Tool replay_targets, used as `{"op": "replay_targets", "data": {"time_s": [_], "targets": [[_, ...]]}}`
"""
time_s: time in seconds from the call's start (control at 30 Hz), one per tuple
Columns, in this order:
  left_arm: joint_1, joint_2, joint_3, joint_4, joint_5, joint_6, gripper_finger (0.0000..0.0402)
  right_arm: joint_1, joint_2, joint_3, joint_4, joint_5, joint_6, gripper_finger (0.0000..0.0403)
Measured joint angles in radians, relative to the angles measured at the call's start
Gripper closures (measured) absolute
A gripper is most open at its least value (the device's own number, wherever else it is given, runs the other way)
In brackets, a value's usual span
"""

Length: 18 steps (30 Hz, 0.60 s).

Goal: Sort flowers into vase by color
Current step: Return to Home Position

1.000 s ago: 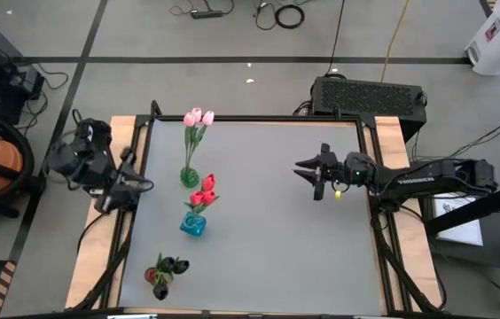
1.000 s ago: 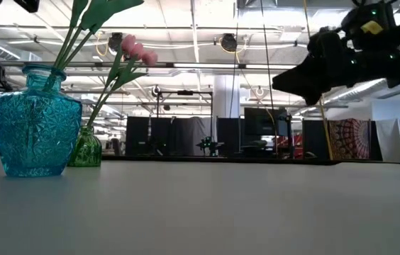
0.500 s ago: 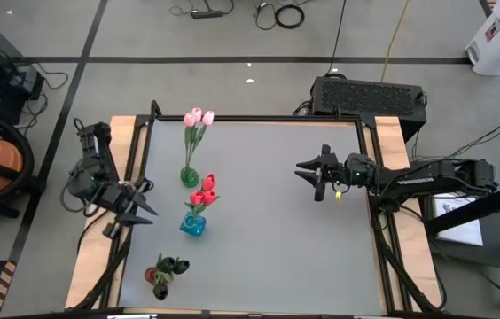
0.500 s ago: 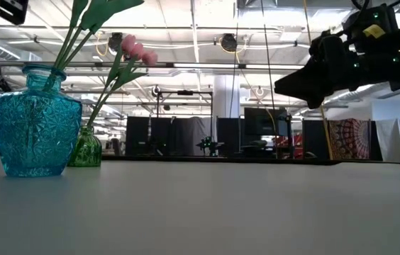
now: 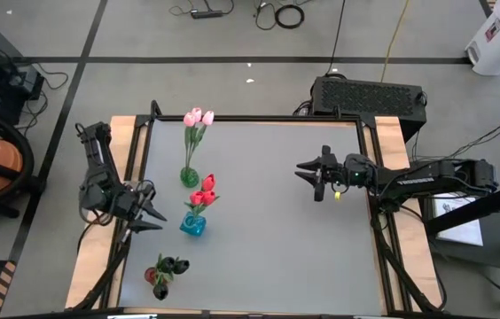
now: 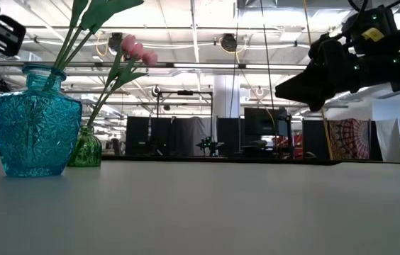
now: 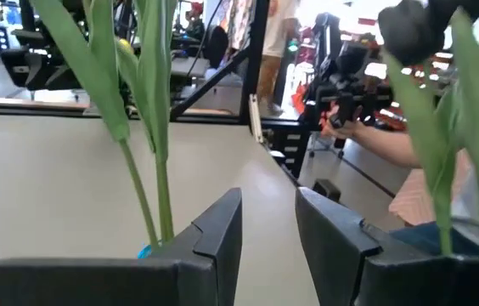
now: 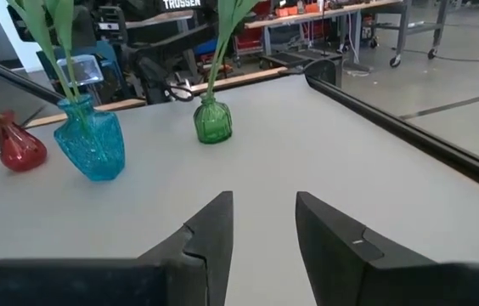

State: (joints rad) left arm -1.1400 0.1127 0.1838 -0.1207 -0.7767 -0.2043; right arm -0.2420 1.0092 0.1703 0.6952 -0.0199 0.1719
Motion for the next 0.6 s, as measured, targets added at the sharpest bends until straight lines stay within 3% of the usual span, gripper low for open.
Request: {"op": "replay_targets", "data": {"time_s": [0.3, 0.6], "targets": [[0.000, 0.000, -0.053, 0.000, -0.017, -0.051, 0.0283, 0.001, 0.000, -0.007, -0.073, 0.037, 0.027, 0.0282], [0.000, 0.000, -0.077, -0.019, -0.044, -0.103, 0.0283, 0.001, 0.000, -0.142, -0.036, 0.107, 0.124, 0.0282]]}}
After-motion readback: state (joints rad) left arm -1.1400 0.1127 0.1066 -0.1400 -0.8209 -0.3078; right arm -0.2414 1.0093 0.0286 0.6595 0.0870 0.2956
